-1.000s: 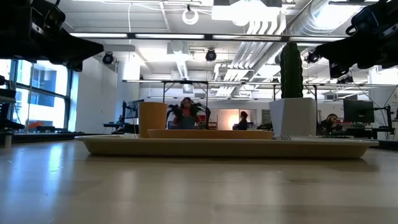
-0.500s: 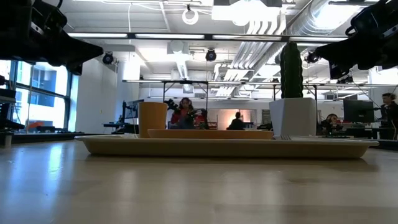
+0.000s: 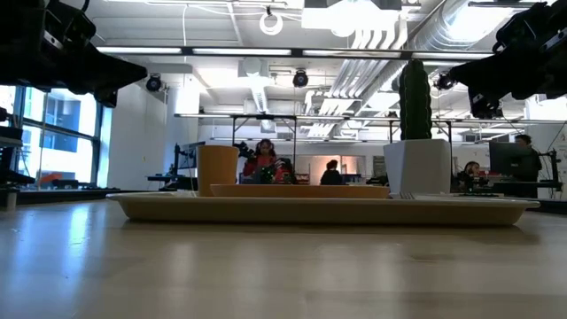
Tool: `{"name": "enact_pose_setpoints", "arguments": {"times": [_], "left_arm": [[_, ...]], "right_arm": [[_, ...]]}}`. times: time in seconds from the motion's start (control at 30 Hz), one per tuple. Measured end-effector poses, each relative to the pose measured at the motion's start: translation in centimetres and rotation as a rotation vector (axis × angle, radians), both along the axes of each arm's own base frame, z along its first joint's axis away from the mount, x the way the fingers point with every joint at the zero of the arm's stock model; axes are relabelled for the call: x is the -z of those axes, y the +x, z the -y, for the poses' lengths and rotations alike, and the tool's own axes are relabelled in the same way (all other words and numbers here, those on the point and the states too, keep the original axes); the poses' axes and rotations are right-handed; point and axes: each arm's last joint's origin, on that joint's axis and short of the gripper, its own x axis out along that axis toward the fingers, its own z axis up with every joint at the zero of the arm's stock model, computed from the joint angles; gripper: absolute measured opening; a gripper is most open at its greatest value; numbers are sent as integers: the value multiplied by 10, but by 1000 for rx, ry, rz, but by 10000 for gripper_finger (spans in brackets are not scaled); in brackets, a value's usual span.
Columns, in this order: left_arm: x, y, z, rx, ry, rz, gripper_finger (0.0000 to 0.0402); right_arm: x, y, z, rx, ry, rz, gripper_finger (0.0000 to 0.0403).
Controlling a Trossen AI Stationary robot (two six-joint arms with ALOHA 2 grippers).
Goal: Pick and place plate/cup/fork/spoon on tray
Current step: Return to Home Position
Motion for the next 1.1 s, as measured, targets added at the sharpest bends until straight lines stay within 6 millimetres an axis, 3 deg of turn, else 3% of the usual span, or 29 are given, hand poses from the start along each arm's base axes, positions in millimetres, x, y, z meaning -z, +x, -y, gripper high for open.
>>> {"name": "enact_pose_setpoints", "arguments": {"times": [1.1], "left_arm": [[0, 0, -1, -12, 0, 4, 0]], "right_arm": [[1, 0, 1, 3, 0, 13, 0]]}}
